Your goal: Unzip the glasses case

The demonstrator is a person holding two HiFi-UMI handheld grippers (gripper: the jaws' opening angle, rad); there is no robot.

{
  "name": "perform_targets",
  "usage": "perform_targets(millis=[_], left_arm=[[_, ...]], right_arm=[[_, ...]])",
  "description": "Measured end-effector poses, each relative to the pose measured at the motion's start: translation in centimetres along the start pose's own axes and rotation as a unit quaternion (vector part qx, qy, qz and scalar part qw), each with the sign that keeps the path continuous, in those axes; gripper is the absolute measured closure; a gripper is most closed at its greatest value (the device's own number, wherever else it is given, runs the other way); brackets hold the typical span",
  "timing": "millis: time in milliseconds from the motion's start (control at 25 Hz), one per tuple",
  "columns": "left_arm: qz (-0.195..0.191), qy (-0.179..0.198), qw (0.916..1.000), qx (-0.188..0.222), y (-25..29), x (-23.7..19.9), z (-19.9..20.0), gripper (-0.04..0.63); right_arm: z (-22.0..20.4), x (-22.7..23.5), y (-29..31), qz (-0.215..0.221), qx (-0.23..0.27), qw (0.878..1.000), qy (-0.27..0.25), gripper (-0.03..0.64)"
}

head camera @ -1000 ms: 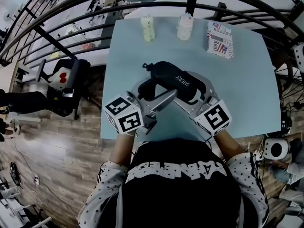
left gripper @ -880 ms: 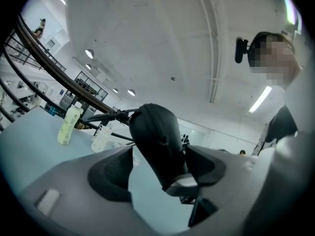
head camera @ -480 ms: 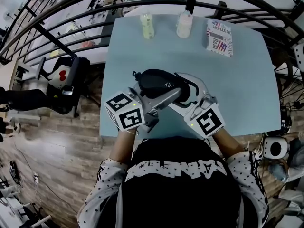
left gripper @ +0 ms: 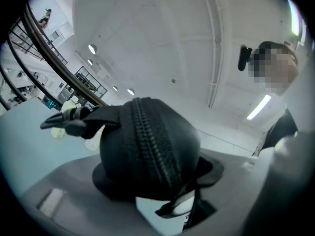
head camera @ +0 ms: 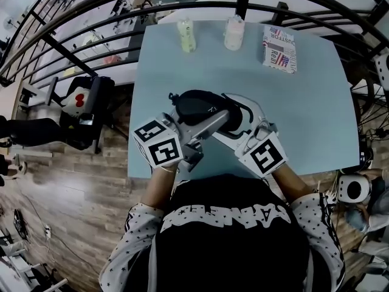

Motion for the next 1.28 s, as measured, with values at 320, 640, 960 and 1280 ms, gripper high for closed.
perform_targets(millis=[320,640,960,1280], left_arm=[[-0.012,-0.011,0.9996,0.022,-1.4,-0.8,1.3,0.595],[-0.080,0.026,0.9965,-0.001,-4.7,-0.1,3.4,0.595],[-0.176,-0.011,0.9829,-0.054,-4.7,1.8,2.3,0.595],[-0.283,-0.078,0.9538,-0.062,-5.0,4.0,2.0,0.595]], right_arm=[[0.7,0.1,-0.9,0.022,0.023,0.999,-0.022,0.258],[0.9,1.5,-4.4,0.038,0.098,0.989,0.107,0.374],[0.3,1.0,-5.3,0.181,0.169,0.948,0.202,0.483],[1.6,-1.9,-6.4,0.342,0.225,0.865,0.290,0.488]])
Point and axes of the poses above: the fingertips, and each gripper's own axes: y forward along the fingers, x to its right, z out of its top, the point moved 4 cm from there along -y, backward along the fingers, and after that the axes turned 1 degree about x, right-handed, at the moved point
